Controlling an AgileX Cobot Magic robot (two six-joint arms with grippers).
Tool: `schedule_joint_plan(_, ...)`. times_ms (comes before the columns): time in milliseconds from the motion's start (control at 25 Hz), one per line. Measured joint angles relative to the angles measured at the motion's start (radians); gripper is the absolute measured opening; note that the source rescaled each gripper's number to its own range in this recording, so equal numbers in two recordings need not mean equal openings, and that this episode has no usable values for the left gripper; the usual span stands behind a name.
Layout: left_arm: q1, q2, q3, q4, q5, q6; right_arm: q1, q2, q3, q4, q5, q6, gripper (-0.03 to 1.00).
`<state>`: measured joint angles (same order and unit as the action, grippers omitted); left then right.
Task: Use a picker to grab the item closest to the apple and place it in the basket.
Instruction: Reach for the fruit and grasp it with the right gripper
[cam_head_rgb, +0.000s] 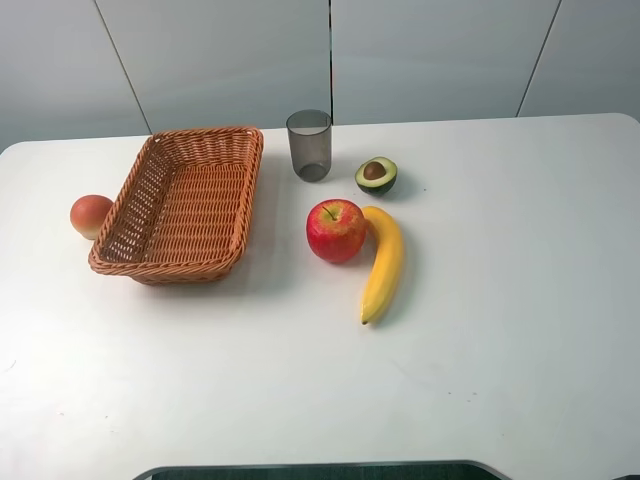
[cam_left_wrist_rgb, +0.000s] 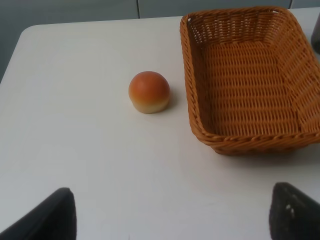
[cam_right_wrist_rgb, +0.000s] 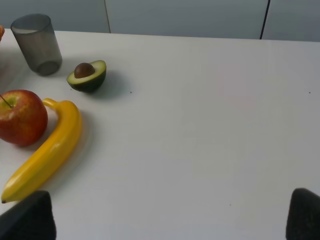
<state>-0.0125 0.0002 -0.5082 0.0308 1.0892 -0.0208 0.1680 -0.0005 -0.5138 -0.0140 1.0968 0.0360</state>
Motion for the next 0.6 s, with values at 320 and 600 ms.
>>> schedule_joint_plan(320,0.0,0.0,0.0,0.0,0.0,0.0,0.0,0.0,0.0,0.0,0.0,0.0,1.0)
schedule_joint_plan(600,0.0,0.0,0.0,0.0,0.0,0.0,0.0,0.0,0.0,0.0,0.0,0.0,1.0)
